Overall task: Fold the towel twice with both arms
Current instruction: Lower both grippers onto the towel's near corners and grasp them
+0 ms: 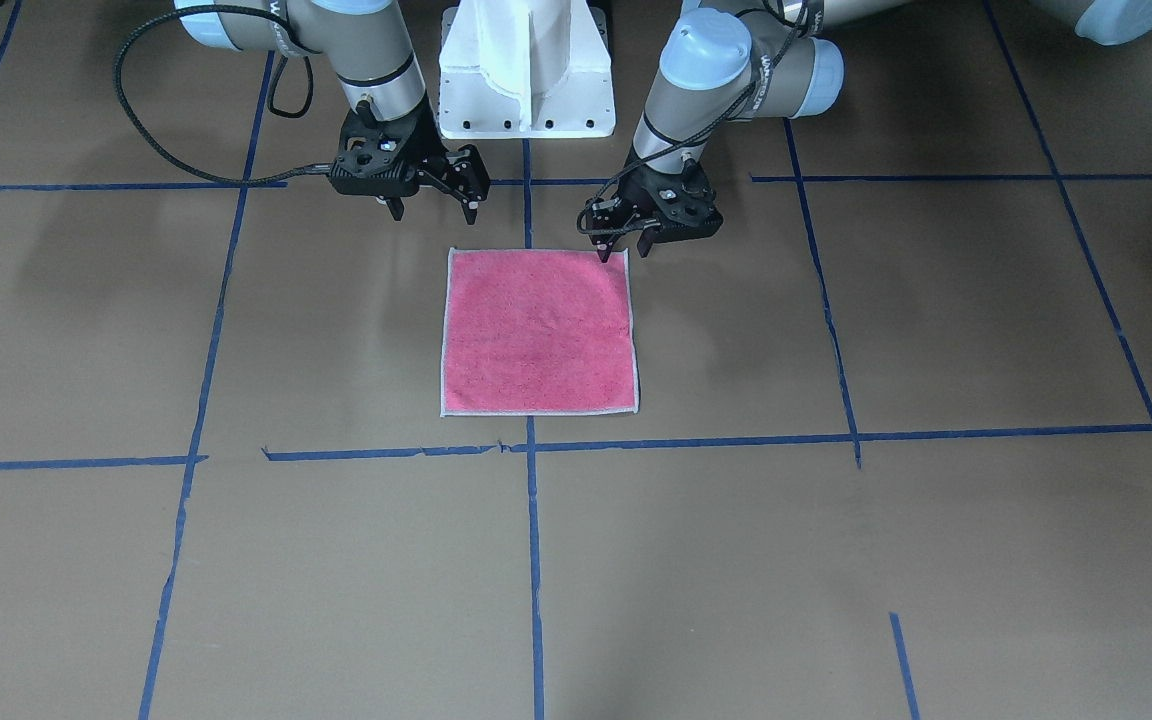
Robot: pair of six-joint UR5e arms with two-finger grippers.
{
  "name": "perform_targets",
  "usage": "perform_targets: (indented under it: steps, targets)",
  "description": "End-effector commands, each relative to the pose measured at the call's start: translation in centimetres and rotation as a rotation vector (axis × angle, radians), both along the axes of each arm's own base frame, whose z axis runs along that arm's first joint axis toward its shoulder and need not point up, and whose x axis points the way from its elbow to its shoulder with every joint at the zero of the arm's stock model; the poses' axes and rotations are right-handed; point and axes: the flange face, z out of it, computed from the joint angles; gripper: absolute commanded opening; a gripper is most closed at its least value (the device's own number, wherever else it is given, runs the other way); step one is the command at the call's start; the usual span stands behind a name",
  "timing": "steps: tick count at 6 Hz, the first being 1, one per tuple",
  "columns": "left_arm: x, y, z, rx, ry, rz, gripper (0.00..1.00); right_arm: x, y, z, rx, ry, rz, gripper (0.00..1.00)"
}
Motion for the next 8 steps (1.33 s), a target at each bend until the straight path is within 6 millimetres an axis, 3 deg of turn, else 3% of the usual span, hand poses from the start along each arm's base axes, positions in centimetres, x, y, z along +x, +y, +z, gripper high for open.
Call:
perform_targets:
  steps: [1,4,6,8]
  targets:
    - [0.68,-0.01,0.38,-0.012,-0.009,-0.002,0.60,-0.05,0.07,0.22,0.002,0.005,0.003,1.00]
    - [1.14,0.24,0.86,-0.017,-0.019,0.005,0.57,-0.04,0.07,0.31,0.003,0.007,0.002,1.00]
    - [1.37,0.36,0.17,-0.013,-0.009,0.008,0.40,-0.04,0.07,0.31,0.002,0.006,0.003,1.00]
    - [1.60,0.81,0.12,-0.011,-0.009,0.017,0.07,-0.01,0.08,0.49,0.001,0.009,0.003,1.00]
